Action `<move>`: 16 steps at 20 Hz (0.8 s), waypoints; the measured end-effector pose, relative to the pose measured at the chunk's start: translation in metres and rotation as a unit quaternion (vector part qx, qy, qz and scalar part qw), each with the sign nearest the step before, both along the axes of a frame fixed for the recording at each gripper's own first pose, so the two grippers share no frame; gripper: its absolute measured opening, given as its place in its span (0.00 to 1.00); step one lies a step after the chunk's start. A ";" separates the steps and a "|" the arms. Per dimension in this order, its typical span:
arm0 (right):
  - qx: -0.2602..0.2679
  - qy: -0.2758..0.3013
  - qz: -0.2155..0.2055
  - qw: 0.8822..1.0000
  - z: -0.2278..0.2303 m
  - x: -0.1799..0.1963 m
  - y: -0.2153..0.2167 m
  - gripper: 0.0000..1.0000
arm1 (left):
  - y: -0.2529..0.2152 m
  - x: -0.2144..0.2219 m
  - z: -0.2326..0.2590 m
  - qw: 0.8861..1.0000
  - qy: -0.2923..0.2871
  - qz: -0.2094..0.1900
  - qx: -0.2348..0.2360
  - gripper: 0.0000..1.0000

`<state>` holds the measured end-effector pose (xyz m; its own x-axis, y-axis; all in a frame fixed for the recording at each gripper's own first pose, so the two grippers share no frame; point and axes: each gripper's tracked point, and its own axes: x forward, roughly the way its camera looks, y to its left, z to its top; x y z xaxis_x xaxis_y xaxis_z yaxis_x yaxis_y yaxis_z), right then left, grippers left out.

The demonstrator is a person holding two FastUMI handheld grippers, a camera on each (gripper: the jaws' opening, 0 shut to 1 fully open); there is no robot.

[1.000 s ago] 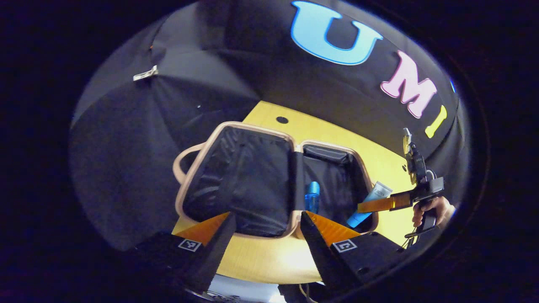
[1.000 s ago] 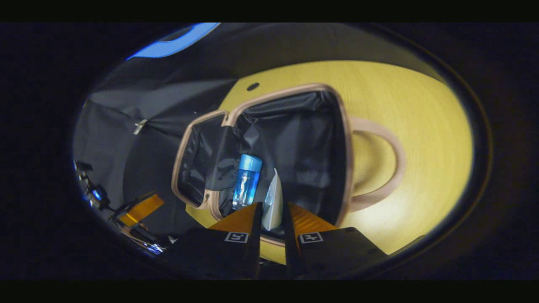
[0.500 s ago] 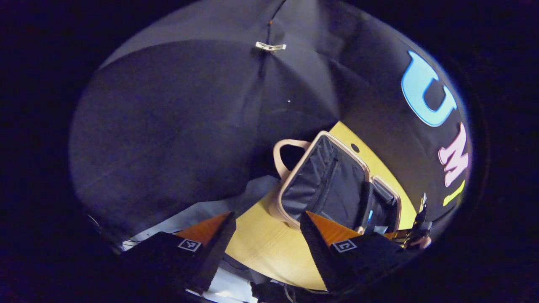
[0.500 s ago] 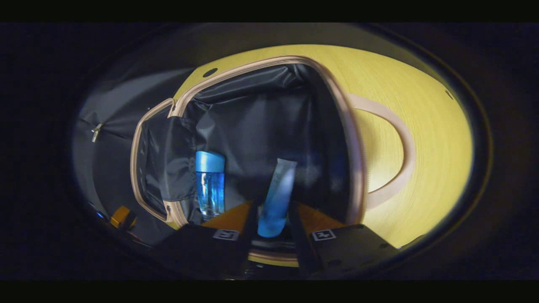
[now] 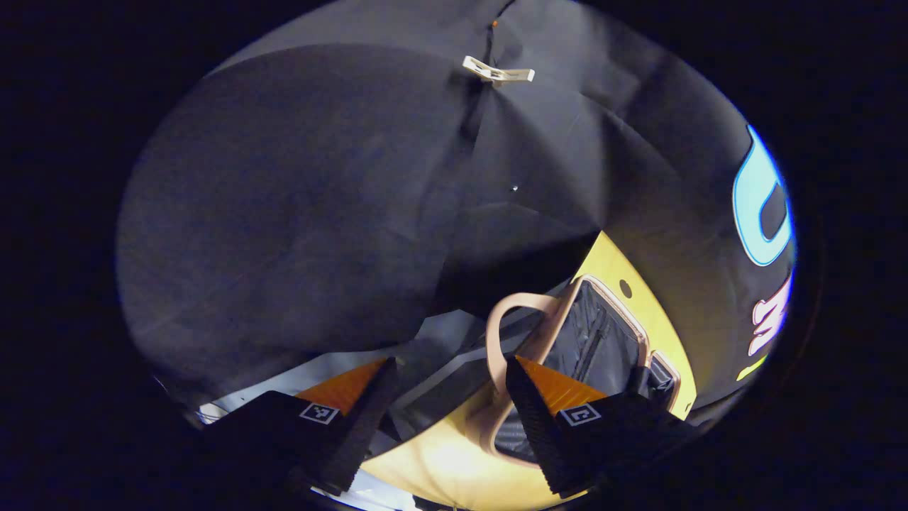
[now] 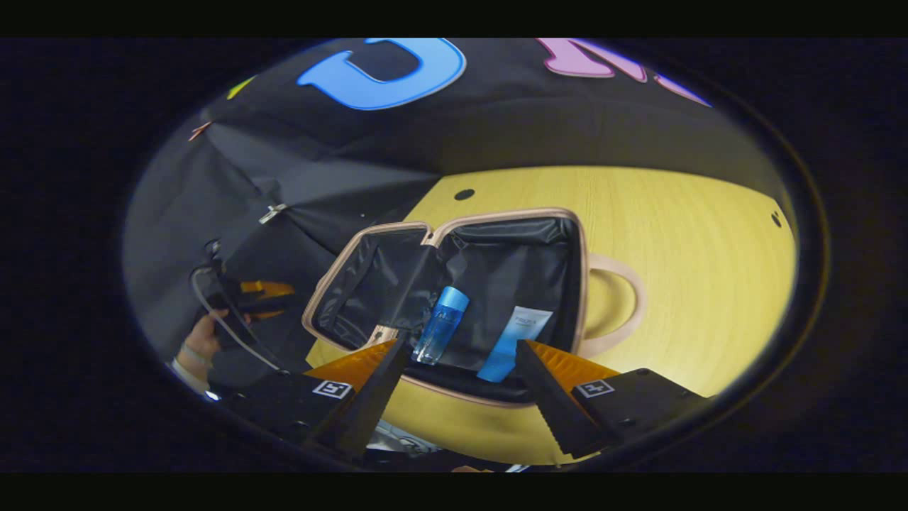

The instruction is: First open the suitcase, pack the skin care products into it, and then close the suitcase.

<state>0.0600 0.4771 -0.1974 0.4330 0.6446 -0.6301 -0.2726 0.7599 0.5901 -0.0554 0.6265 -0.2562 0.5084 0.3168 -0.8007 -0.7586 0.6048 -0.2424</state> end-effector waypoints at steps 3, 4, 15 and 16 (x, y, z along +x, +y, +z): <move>-0.041 0.002 -0.023 0.999 -0.021 -0.010 -0.034 0.97 | 0.010 0.028 -0.020 0.998 0.050 -0.026 0.004 0.97; -0.053 0.009 -0.029 0.998 -0.030 -0.013 -0.044 0.97 | 0.016 0.033 -0.028 0.996 0.076 -0.032 0.016 0.97; -0.054 0.034 -0.091 0.994 -0.030 -0.015 -0.100 0.97 | 0.003 0.077 -0.085 0.986 0.136 -0.092 -0.004 0.22; -0.056 0.032 -0.091 0.994 -0.031 -0.014 -0.101 0.97 | 0.006 0.079 -0.081 0.987 0.129 -0.094 0.006 0.21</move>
